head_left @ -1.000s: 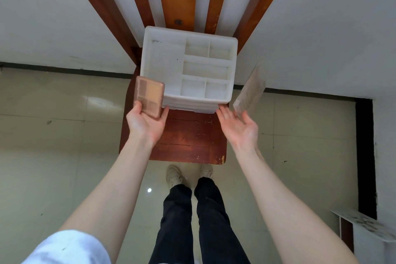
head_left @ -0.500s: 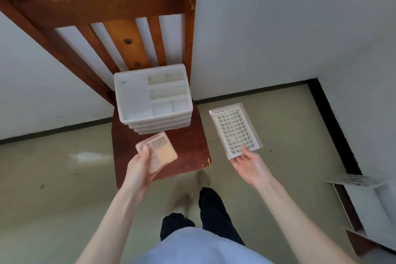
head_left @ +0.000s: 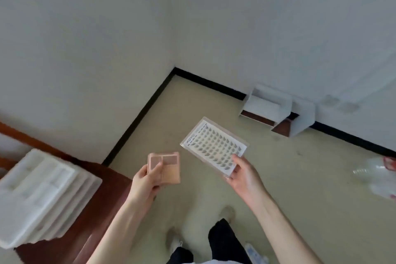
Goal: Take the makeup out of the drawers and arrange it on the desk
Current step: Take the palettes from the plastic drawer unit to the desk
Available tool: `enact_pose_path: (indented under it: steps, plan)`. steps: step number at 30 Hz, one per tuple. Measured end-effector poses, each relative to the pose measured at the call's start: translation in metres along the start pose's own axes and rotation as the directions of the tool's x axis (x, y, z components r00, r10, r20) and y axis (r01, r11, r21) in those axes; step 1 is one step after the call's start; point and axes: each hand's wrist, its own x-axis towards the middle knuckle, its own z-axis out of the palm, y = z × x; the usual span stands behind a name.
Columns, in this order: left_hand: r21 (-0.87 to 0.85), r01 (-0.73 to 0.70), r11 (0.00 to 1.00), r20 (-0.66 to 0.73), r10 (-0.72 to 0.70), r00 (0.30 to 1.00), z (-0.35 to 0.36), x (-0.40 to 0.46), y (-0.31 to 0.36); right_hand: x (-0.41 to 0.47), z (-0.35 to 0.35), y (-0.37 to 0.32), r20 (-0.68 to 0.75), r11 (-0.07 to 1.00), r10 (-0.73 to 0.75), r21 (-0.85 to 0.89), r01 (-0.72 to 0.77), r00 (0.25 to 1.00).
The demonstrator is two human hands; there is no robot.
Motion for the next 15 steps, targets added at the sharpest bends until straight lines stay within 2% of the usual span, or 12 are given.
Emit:
enact_pose_path:
  steps: [3, 7, 11, 15]
  plan:
    - [0.122, -0.050, 0.991, 0.174, 0.028, 0.984, 0.085, 0.005, 0.013, -0.027, -0.056, -0.042, -0.132, 0.977, -0.131, 0.154, 0.151, 0.983]
    - [0.221, -0.117, 0.968, 0.376, 0.026, 0.926, 0.214, 0.003, 0.014, -0.065, -0.142, -0.098, -0.290, 0.879, -0.258, 0.326, 0.348, 0.922]
    - [0.260, -0.088, 0.961, 0.485, -0.051, 0.873, 0.347, -0.019, -0.024, -0.109, -0.245, -0.155, -0.445, 0.799, -0.369, 0.297, 0.524, 0.816]
    - [0.314, -0.088, 0.945, 0.616, -0.132, 0.776, 0.470, -0.061, -0.072, -0.163, -0.344, -0.204, -0.557, 0.712, -0.446, 0.254, 0.655, 0.701]
